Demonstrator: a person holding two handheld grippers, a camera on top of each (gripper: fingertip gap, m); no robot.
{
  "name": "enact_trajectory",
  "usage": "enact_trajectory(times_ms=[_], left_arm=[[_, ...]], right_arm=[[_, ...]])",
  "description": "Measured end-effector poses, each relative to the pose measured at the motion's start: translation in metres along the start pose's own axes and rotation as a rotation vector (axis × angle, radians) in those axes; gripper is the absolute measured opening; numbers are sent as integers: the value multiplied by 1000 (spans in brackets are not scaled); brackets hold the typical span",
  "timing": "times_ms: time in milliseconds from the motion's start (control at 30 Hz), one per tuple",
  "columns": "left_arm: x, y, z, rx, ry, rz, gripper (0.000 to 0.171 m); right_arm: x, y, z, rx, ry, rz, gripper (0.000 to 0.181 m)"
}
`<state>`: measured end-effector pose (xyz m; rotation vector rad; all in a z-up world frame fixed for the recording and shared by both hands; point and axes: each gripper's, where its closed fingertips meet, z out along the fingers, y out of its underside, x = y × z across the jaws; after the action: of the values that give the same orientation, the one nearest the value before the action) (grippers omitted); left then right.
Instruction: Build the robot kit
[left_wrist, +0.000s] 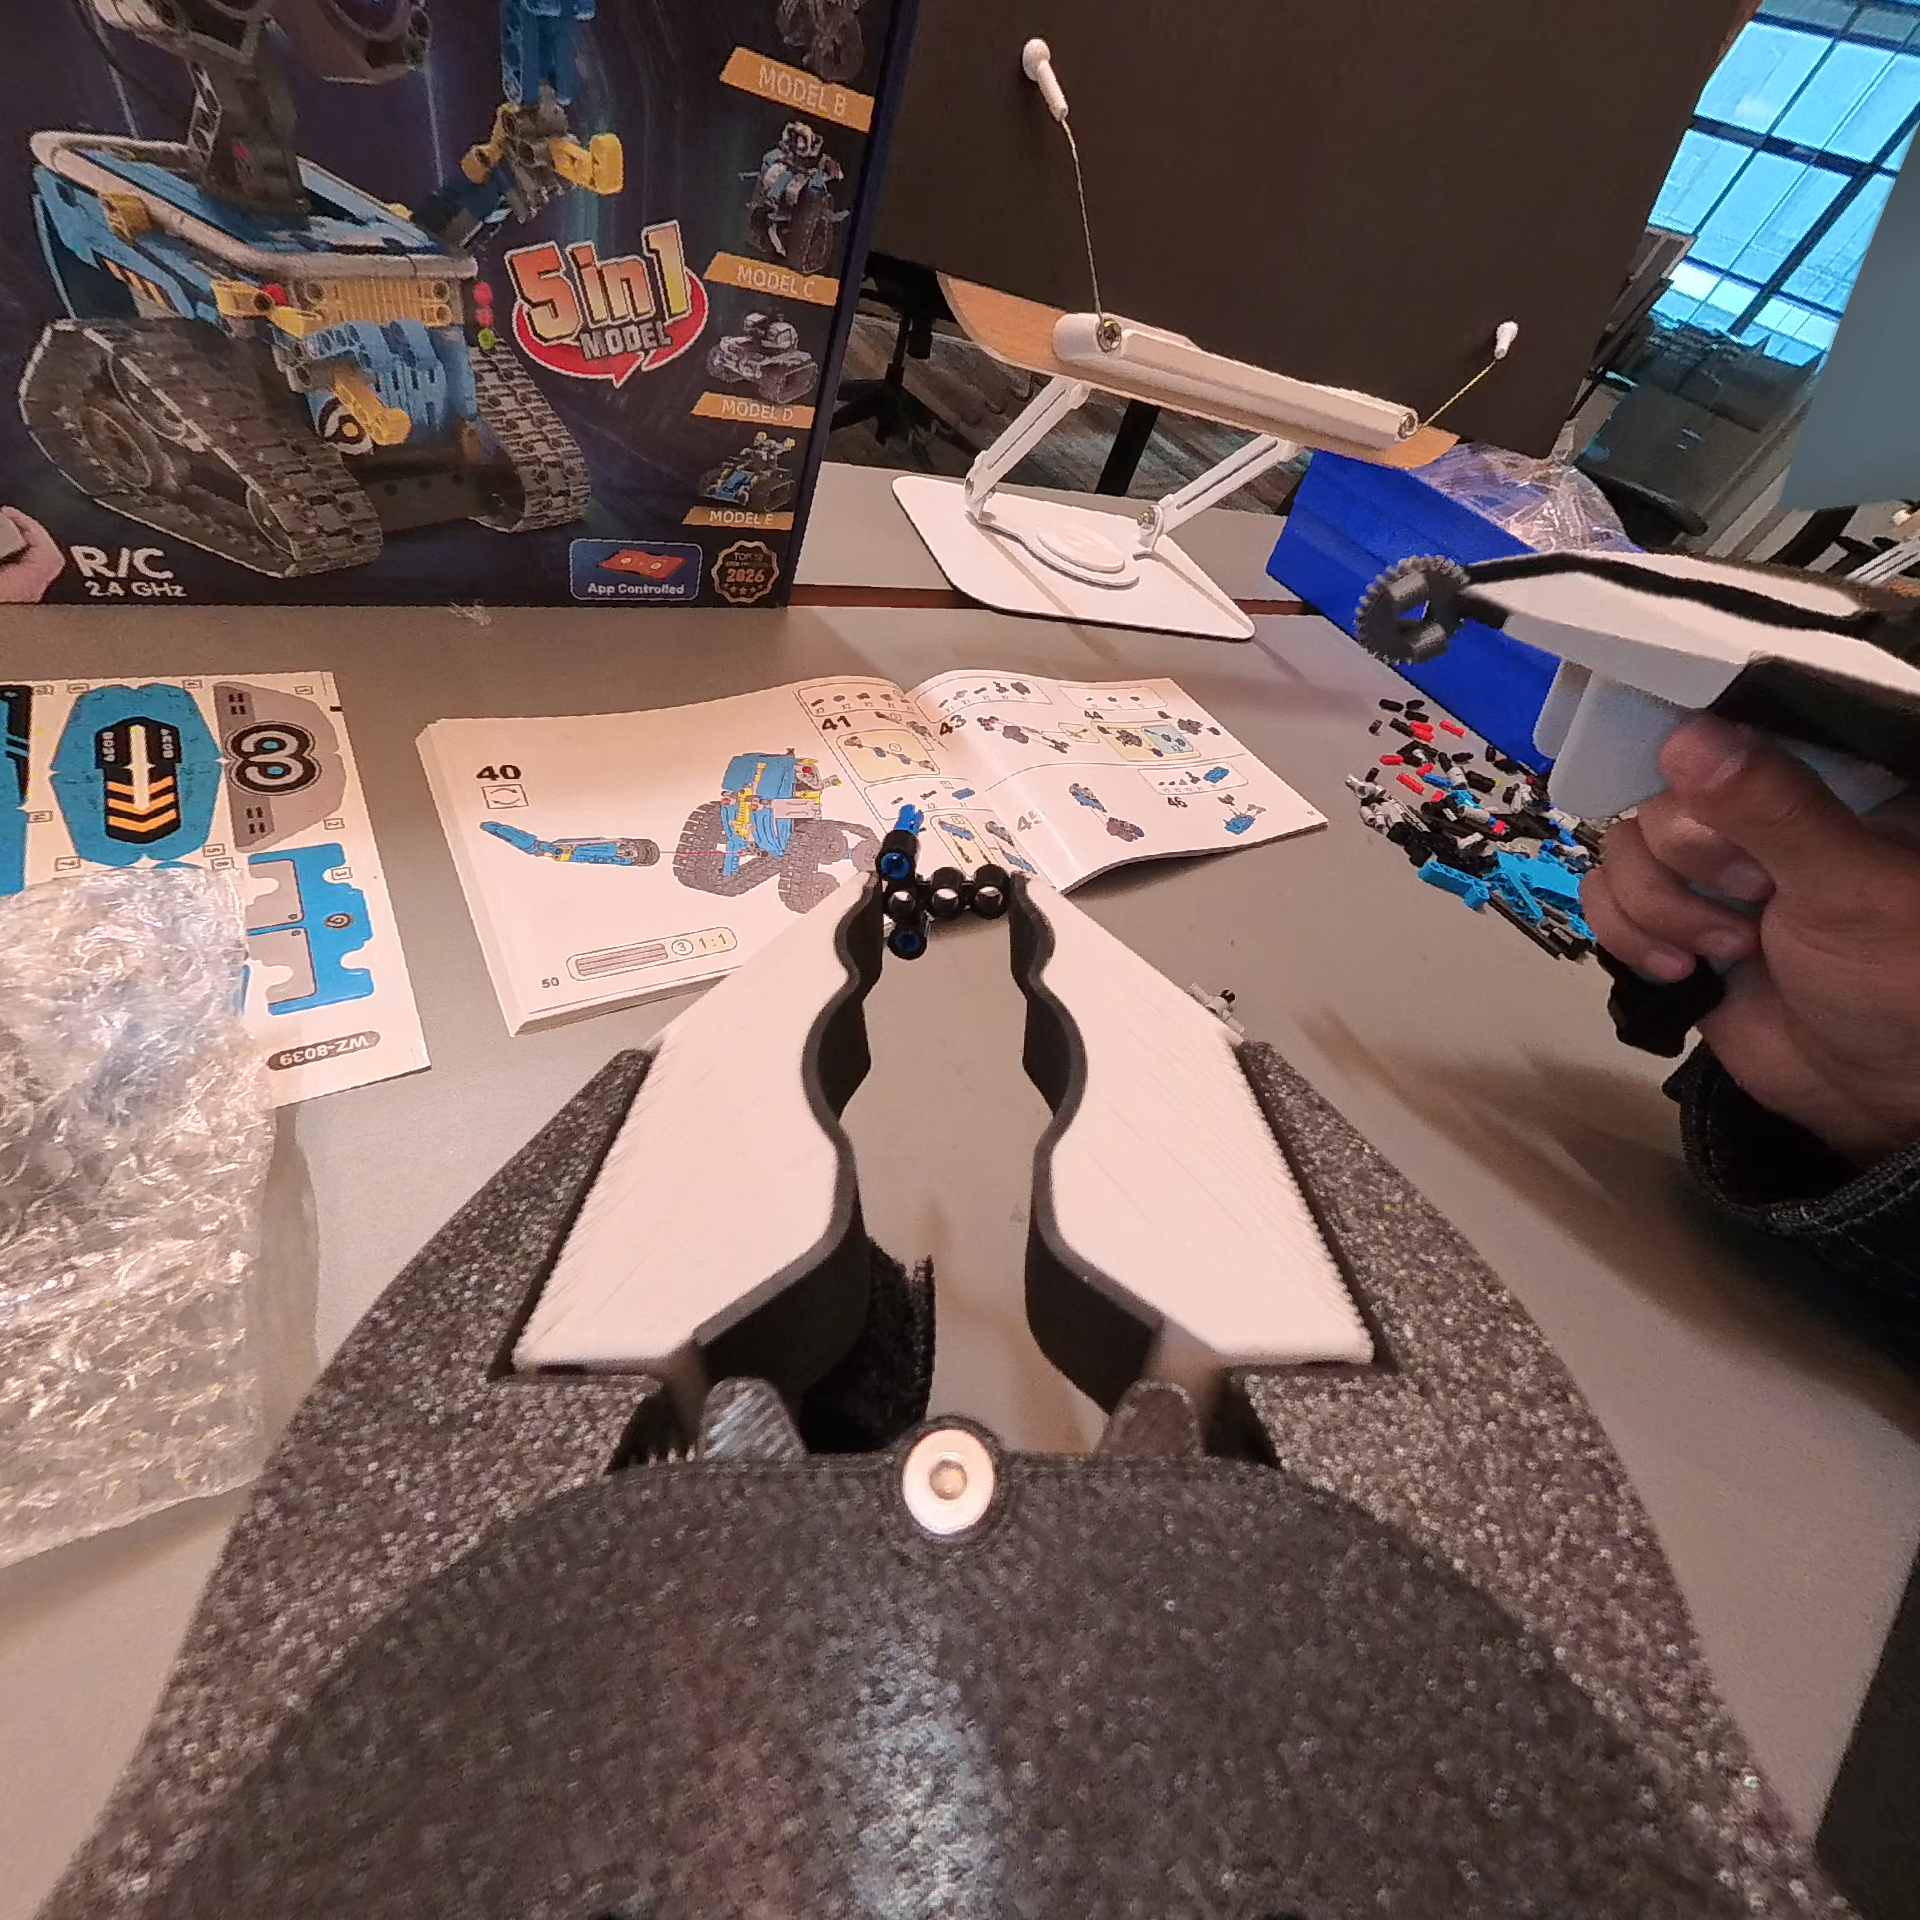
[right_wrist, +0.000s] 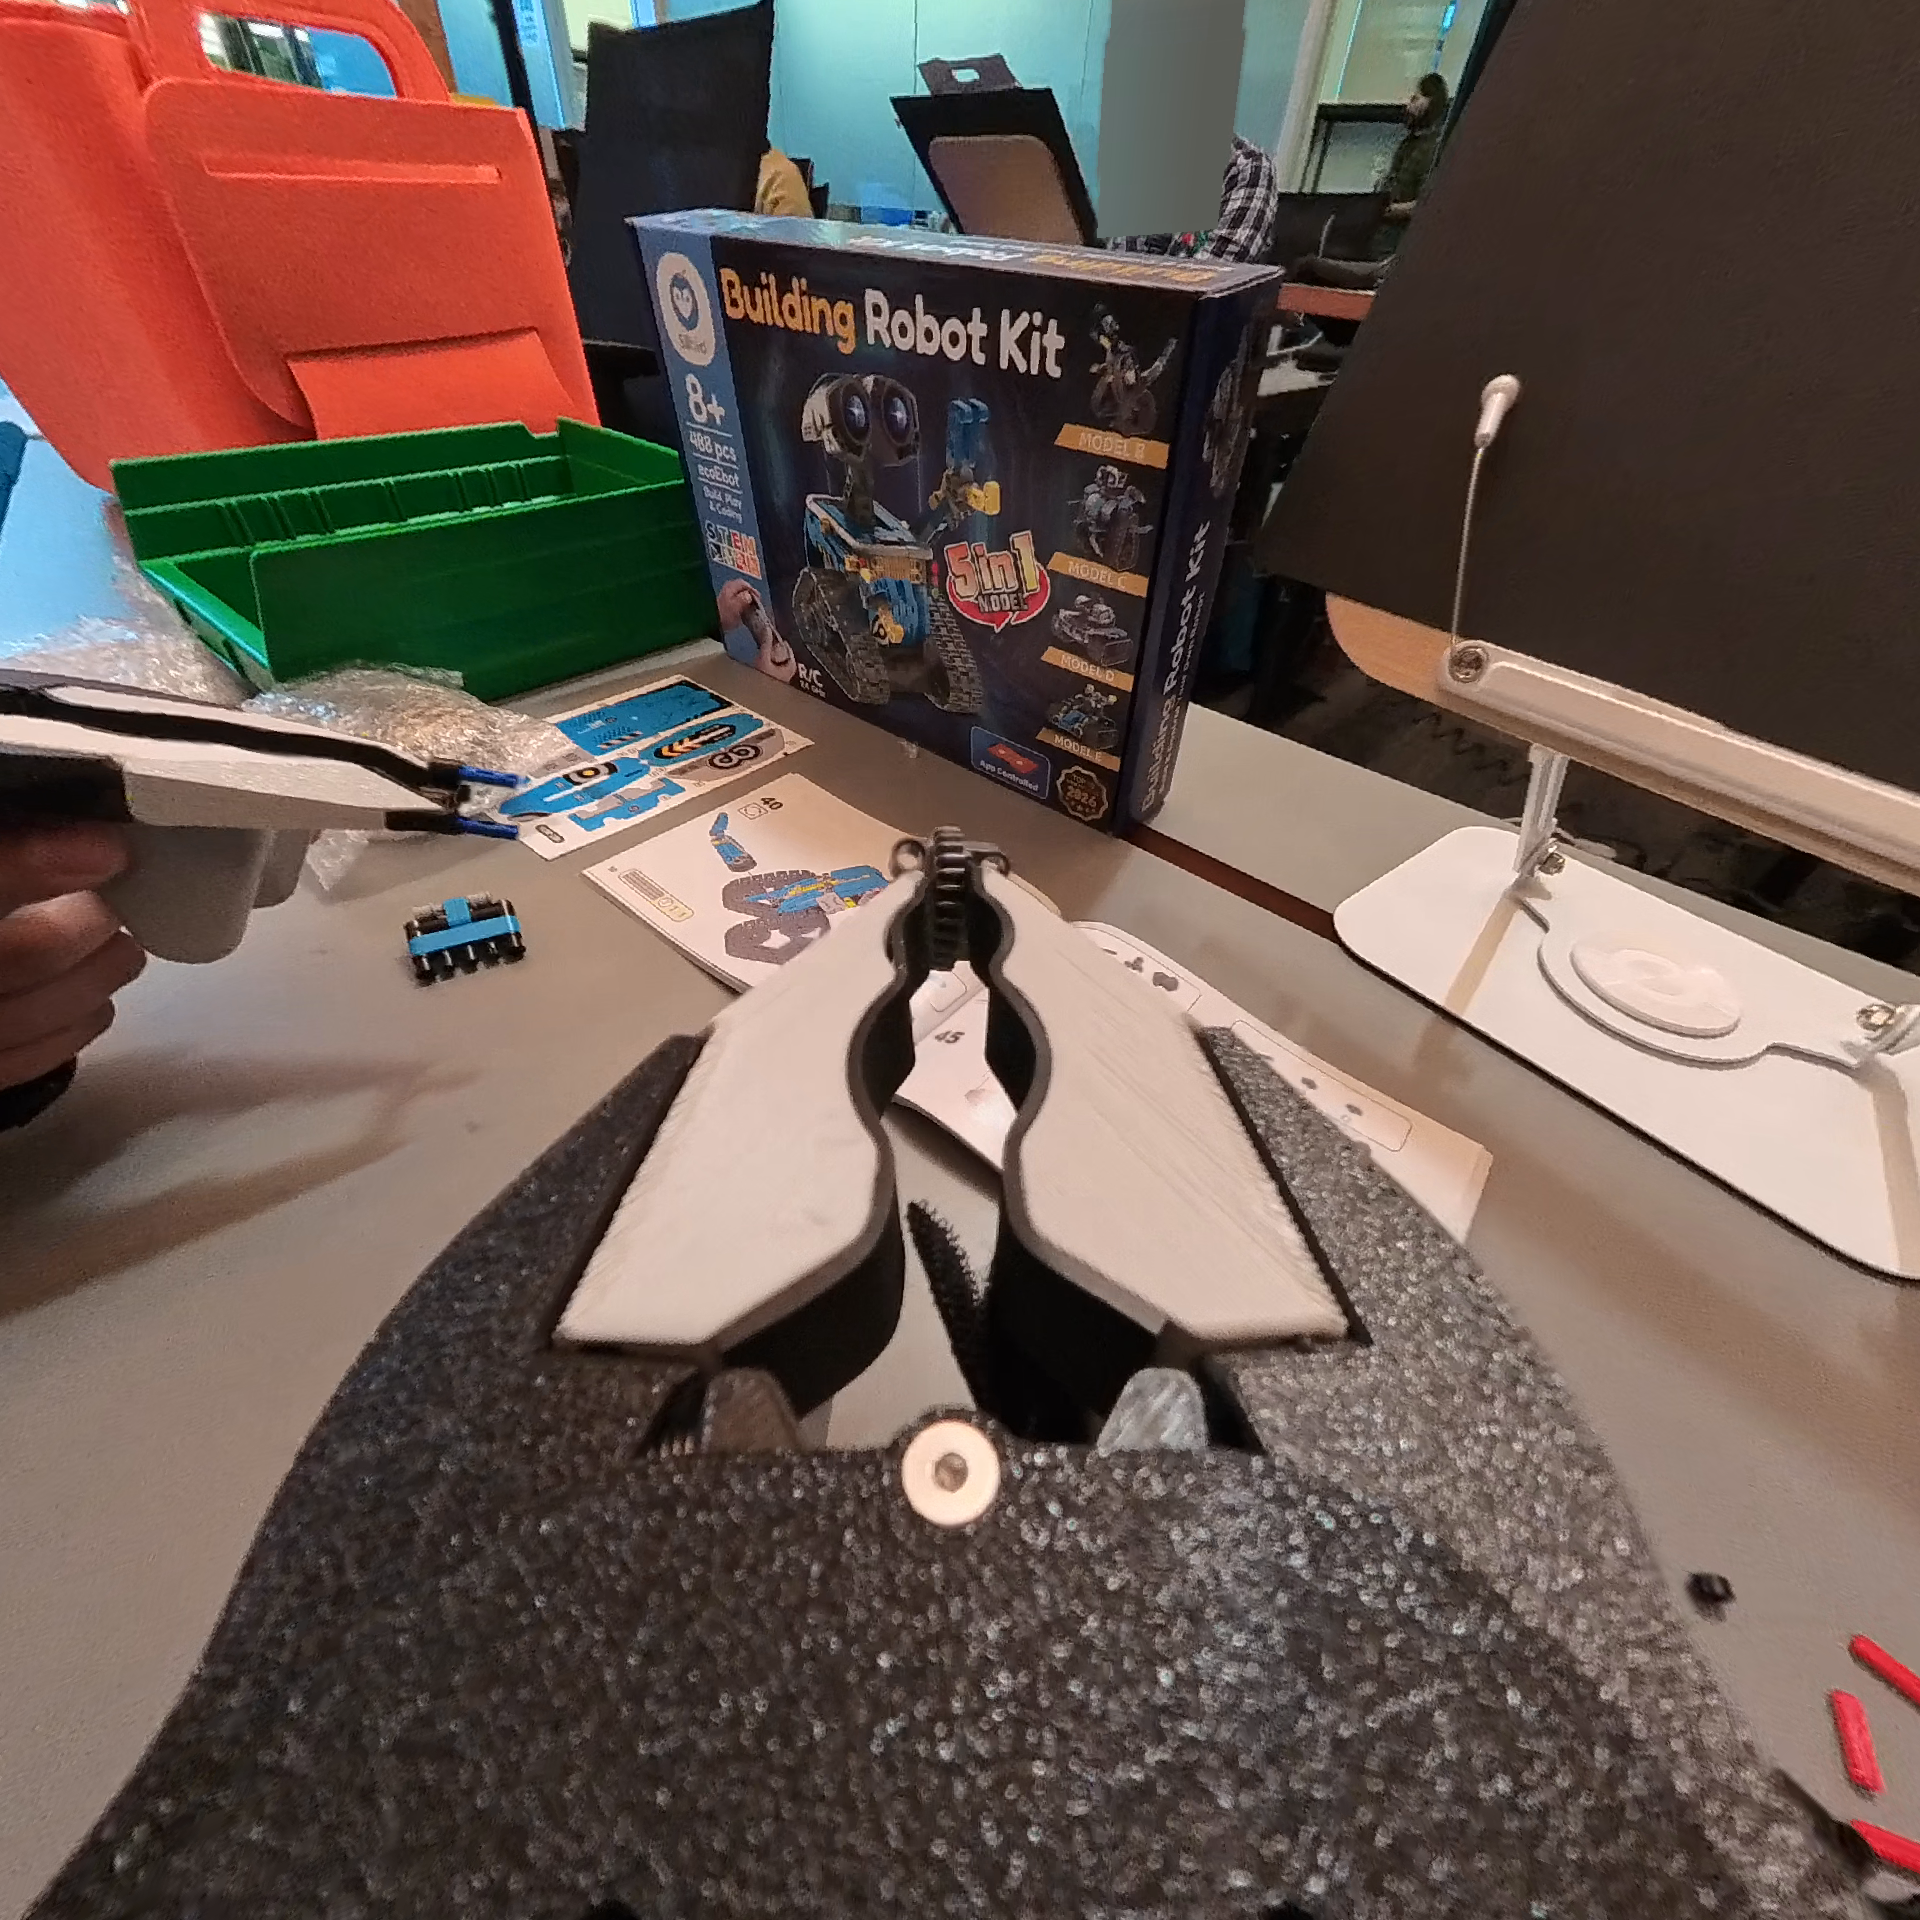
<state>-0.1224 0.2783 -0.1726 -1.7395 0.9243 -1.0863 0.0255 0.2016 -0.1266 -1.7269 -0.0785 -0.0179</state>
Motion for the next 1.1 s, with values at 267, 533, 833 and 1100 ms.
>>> enact_trajectory(times_ms=[267,533,833,1100], left_arm=[[-7,6,0,-31,-34,0,24],[-9,5,-1,-31,-13,-34,24],[-4,3,-4,-16,37,-83,24],[1,8,-1,-40,37,-47,24]], right_arm=[[14,25,9,-76,9,31,5],[28,57,36,-223,-44,139,5],[40,50,54,-187,-276,711,5],[22,63,38,-428,-324,545,5]])
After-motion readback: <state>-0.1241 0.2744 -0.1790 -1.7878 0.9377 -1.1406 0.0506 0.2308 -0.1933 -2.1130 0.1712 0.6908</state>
